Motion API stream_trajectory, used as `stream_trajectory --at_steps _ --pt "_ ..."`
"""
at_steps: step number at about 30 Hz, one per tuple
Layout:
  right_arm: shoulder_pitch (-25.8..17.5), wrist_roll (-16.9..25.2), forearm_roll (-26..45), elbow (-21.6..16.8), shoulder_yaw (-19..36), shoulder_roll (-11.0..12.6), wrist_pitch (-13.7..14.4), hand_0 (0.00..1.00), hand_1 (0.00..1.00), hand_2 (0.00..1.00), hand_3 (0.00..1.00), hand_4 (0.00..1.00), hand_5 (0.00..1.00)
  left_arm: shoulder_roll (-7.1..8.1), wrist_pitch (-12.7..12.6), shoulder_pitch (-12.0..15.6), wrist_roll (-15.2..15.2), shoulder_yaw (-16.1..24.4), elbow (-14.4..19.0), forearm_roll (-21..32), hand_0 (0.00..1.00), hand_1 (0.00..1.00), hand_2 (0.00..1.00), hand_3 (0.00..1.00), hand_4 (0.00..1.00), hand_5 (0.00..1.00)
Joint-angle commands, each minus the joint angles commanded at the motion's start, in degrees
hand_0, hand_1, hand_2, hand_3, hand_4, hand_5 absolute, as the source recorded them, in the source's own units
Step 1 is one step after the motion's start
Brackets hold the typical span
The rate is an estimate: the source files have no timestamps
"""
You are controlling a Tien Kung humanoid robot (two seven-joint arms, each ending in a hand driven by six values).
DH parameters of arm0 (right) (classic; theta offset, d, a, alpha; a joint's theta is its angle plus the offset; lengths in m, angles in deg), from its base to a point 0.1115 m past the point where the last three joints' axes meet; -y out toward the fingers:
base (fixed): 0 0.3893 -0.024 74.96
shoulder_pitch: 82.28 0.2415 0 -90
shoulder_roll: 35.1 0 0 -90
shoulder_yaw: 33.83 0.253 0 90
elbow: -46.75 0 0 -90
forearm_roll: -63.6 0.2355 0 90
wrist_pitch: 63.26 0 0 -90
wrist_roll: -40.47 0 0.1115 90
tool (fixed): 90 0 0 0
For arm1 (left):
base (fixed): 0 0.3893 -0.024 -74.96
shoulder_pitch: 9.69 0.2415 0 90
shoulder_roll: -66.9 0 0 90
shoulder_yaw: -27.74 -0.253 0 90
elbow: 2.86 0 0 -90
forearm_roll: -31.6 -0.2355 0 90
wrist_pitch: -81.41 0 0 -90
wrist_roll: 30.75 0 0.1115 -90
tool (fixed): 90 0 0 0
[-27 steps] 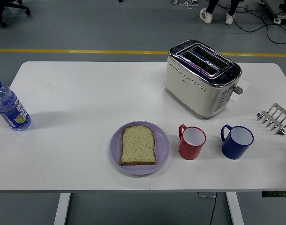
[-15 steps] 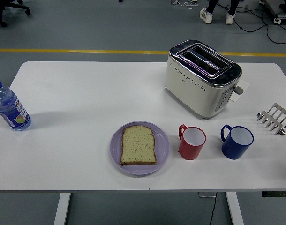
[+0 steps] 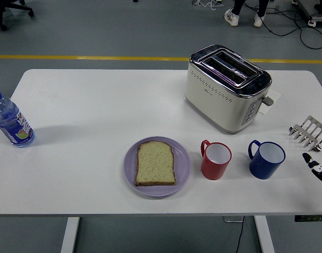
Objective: Pick up the cup,pour liquid into bread,place the cup on the desk
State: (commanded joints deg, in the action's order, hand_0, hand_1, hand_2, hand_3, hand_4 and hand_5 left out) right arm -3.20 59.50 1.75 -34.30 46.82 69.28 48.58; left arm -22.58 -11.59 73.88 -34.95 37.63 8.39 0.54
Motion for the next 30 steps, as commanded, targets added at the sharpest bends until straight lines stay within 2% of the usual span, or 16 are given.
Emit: stream_trajectory --at_steps 4,9,19,30 --pt "-0.98 0.22 -0.07 -0.86 -2.38 0.05 0.15 0.969 0.888 0.975 0.998 0.991 0.198 0.00 0.00 -0.21 0.01 0.08 0.00 -0.02 0.637 0.646 0.655 0.549 0.321 0.838" --pt "-0.53 -0.14 -1.94 0.03 -3.99 -0.67 0.11 0.969 0.888 0.975 0.998 0.991 0.198 -0.03 0.03 -0.32 0.02 -0.10 0.06 -0.09 0.637 0.646 0.655 0.549 0.321 0.838" --pt "2.97 0.11 -4.06 5.13 -8.43 -2.72 1.69 0.974 0.888 0.979 0.998 0.995 0.205 -0.16 0.05 -0.46 0.01 -0.21 0.09 0.17 0.636 0.644 0.655 0.549 0.321 0.838" --pt "7.30 -0.40 -5.14 10.36 -10.83 -4.87 3.06 0.989 0.891 0.989 0.998 0.990 0.197 -0.20 0.08 -0.44 -0.03 -0.05 0.09 0.28 0.636 0.643 0.655 0.549 0.320 0.836"
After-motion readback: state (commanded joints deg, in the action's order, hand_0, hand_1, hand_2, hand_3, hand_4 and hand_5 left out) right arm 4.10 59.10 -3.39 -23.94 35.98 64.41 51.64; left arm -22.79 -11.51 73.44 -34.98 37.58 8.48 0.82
